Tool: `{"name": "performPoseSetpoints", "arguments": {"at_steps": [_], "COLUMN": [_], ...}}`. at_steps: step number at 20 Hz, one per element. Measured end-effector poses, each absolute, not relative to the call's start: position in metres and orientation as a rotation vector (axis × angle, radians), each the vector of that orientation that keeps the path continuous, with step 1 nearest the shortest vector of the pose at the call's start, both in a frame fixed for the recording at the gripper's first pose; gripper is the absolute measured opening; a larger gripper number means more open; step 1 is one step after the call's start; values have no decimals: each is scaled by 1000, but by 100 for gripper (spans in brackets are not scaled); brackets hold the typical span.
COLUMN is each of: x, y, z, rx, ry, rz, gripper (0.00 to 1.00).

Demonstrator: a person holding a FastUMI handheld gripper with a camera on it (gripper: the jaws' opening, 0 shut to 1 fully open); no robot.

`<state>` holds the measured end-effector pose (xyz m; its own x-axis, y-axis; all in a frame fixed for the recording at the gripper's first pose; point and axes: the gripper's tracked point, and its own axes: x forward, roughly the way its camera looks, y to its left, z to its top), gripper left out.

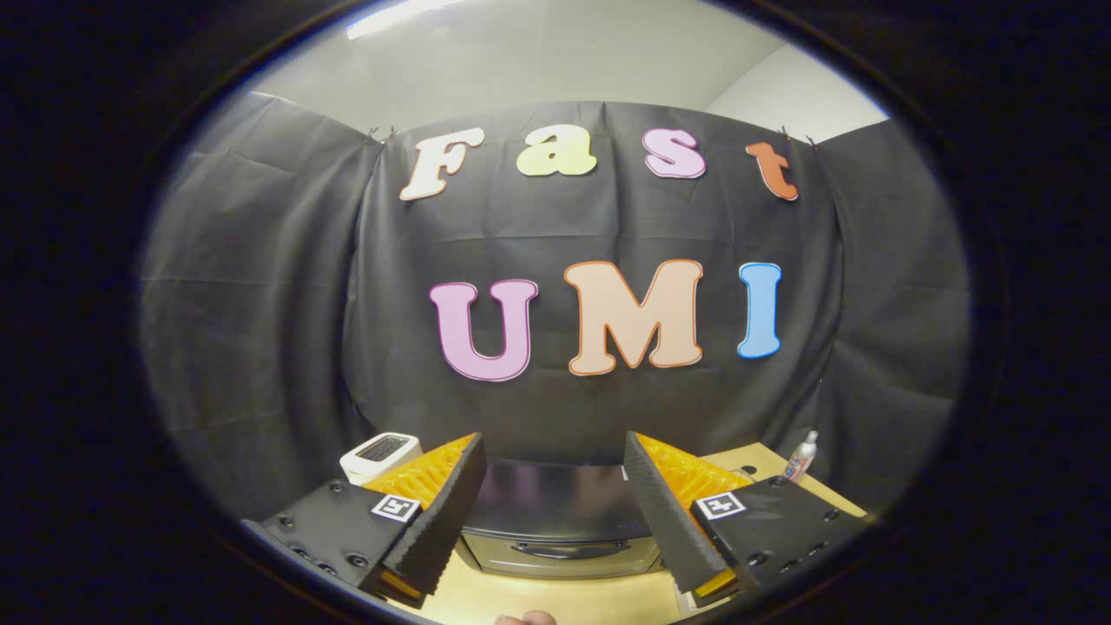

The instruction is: Open the toaster oven, put the food inside, and close the toaster oven door.

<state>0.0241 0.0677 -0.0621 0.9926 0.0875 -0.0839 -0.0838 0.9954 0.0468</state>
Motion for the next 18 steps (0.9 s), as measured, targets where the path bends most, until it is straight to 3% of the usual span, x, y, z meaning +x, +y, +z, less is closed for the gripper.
{"name": "performPoseSetpoints", "arguments": {"at_steps": [18], "x": [85], "y": [60], "z": [-284], "rx": [-15], "ry": [385], "rz": [-16], "gripper": [100]}}
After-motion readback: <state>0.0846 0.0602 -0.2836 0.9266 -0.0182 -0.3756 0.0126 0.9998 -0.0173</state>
